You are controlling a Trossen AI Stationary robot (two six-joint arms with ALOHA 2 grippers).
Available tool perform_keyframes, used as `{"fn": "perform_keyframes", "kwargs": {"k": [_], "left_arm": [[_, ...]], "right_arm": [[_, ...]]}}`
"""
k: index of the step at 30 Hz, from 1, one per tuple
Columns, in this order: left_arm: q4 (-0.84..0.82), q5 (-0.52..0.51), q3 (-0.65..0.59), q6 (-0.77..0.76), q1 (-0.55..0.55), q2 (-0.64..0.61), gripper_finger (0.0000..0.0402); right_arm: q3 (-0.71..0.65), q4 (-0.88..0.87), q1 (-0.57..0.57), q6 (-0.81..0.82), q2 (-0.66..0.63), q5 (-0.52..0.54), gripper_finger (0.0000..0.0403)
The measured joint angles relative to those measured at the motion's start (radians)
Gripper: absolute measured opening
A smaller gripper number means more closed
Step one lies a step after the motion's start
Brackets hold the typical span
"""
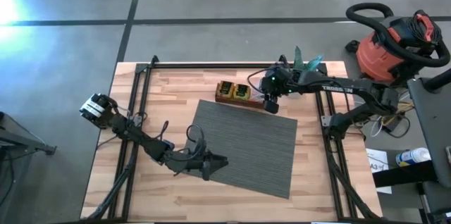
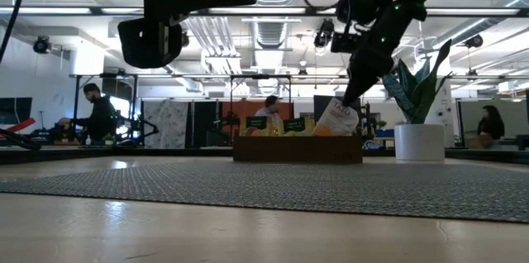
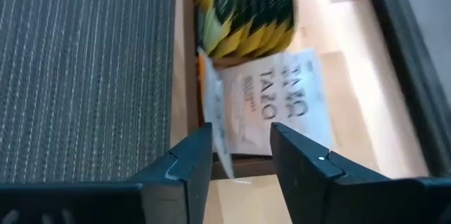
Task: Pick & Place Tea
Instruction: Put the white orange tea bag into the right section of the wooden organizer
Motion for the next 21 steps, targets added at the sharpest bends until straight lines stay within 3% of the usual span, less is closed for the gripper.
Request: {"fn": "perform_keyframes", "kwargs": {"k": [12,21], "left_arm": [[-0.015,0.0,-0.002,0.0,0.007,0.0,0.0151],[-0.039,0.0,-0.002,-0.001,0.011,0.0,0.0151]], "right_arm": [[0.01,-0.052,0.005,-0.021,0.022,-0.006,0.0136],[0.008,-0.051,0.005,-0.023,0.037,-0.03,0.0086]]}}
